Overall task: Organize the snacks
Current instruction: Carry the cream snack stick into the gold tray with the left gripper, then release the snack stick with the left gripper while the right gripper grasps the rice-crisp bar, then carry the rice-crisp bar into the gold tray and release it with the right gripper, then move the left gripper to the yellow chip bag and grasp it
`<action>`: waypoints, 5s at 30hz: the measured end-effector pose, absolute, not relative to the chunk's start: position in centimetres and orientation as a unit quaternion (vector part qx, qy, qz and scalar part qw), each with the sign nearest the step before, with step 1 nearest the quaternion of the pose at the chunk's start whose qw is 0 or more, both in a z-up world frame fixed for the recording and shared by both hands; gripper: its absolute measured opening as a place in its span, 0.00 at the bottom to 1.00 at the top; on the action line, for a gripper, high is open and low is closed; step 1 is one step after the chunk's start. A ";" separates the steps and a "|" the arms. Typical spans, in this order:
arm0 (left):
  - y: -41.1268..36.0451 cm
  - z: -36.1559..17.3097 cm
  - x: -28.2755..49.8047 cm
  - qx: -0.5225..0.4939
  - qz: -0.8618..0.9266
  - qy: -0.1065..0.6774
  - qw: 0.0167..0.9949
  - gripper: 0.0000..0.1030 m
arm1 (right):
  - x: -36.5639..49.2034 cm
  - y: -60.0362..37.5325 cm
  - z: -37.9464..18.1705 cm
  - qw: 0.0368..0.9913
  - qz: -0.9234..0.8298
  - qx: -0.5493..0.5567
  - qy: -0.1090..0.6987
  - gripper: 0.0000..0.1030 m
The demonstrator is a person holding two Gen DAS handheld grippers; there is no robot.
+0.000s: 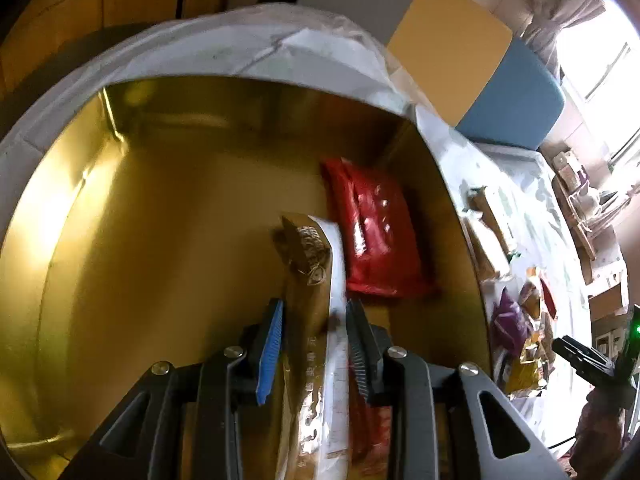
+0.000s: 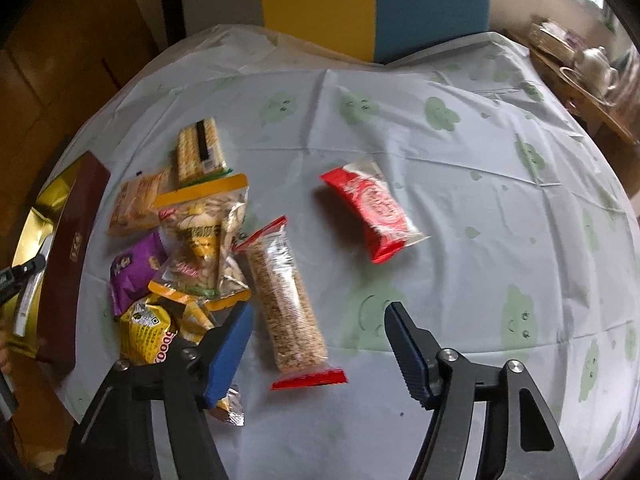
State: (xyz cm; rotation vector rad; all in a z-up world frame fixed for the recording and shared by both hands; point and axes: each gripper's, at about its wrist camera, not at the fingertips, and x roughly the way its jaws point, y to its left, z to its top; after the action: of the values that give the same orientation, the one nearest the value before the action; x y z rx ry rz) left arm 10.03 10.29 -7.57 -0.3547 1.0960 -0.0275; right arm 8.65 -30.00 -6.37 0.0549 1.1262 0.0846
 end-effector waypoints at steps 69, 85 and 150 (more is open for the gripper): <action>12.0 -2.9 4.2 -0.096 0.042 0.449 0.888 0.33 | 6.1 -11.8 1.4 0.826 0.267 0.101 0.485 0.29; 13.3 -4.4 4.2 -0.107 0.049 0.464 0.878 0.33 | 6.2 -2.6 -2.7 0.827 0.258 0.007 0.499 0.32; -6.9 -1.5 3.1 0.108 -0.245 0.445 0.854 0.36 | 6.9 -33.8 -4.5 0.849 -0.013 0.080 0.522 0.50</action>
State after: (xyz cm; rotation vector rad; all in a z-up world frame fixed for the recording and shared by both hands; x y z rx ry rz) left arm 3.06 -6.90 -1.51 0.2273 0.9363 -0.5150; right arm 6.85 -33.82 -4.55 0.1681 1.0988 -0.0279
